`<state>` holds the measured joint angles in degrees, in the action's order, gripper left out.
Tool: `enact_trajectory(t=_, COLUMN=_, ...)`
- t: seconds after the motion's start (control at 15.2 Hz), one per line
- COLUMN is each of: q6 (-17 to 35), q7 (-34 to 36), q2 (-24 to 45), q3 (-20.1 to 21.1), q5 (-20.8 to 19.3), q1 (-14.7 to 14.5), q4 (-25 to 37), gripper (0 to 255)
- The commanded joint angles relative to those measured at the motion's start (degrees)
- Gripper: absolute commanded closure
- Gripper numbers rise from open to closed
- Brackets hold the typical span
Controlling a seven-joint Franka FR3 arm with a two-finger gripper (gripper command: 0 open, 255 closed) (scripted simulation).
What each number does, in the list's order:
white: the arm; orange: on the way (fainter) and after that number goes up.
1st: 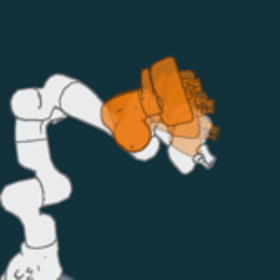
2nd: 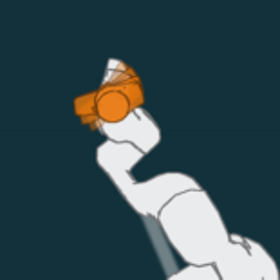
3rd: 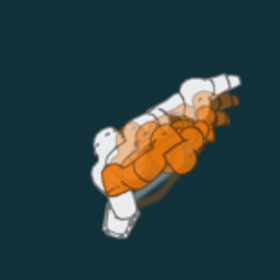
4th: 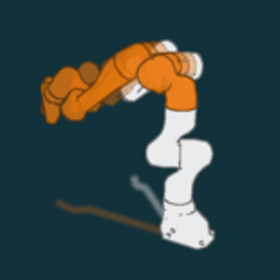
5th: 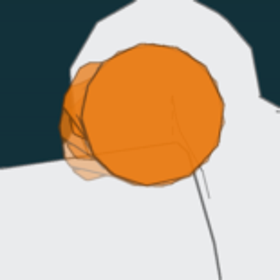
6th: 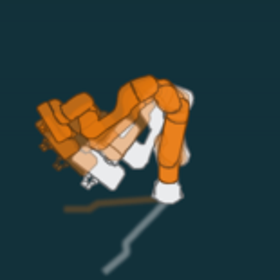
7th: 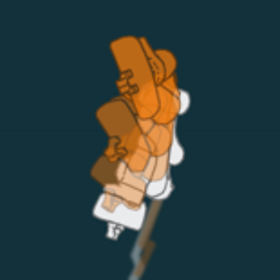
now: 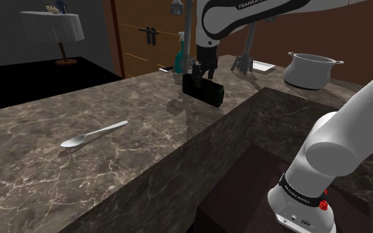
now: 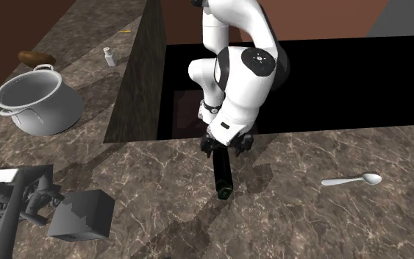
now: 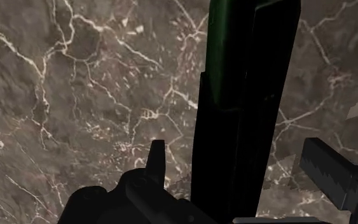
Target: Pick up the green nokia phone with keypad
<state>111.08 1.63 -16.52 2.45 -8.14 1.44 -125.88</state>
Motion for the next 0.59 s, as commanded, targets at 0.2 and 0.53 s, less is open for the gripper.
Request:
enact_trajectory(t=0.2, q6=2.73, q7=0.25, q2=0.57, q3=-0.1, q5=-0.21, q1=0.09, q4=-2.16, gripper=0)
enact_trajectory(t=0.53, q6=2.61, q7=0.31, q2=0.66, q3=-0.05, q5=-0.2, q1=0.06, q4=-1.95, gripper=255)
